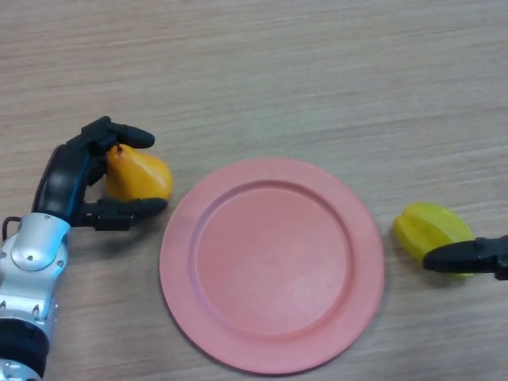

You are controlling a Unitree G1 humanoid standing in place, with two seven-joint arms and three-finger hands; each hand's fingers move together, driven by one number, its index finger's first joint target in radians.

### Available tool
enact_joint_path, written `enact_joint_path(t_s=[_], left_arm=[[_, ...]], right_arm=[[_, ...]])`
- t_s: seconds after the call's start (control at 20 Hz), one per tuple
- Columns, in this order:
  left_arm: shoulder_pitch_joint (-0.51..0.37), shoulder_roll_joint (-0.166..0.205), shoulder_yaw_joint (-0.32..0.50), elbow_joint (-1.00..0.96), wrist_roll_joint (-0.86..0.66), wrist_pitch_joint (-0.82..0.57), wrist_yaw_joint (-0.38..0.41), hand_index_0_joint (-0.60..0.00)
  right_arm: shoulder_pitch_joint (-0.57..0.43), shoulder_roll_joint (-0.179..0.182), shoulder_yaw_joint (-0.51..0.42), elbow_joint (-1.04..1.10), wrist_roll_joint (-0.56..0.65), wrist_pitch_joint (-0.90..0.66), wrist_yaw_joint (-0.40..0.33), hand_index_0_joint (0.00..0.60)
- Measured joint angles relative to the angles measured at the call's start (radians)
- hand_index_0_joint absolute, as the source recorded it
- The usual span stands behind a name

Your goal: Pick up the yellow pear and place it on the plate

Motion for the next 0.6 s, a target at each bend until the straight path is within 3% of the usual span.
enact_joint_path(t_s=[0.1, 0.25, 0.45, 0.6], left_arm=[[0.049, 0.002, 0.017, -0.165, -0.116, 0.139, -0.031, -0.600], [0.093, 0.007, 0.031, -0.336, -0.127, 0.188, -0.030, -0.600], [0.159, 0.009, 0.039, -0.652, -0.236, 0.370, -0.032, -0.600], [0.246, -0.022, -0.012, -0.918, -0.255, 0.618, -0.059, -0.600]], right_arm=[[-0.002, 0.004, 0.003, 0.003, 0.000, 0.004, 0.000, 0.000], [-0.002, 0.004, 0.005, 0.010, 0.000, 0.004, -0.004, 0.000], [0.016, 0.004, 0.003, 0.043, 0.002, 0.004, -0.007, 0.000], [0.012, 0.004, 0.001, 0.044, 0.012, 0.004, -0.007, 0.000]])
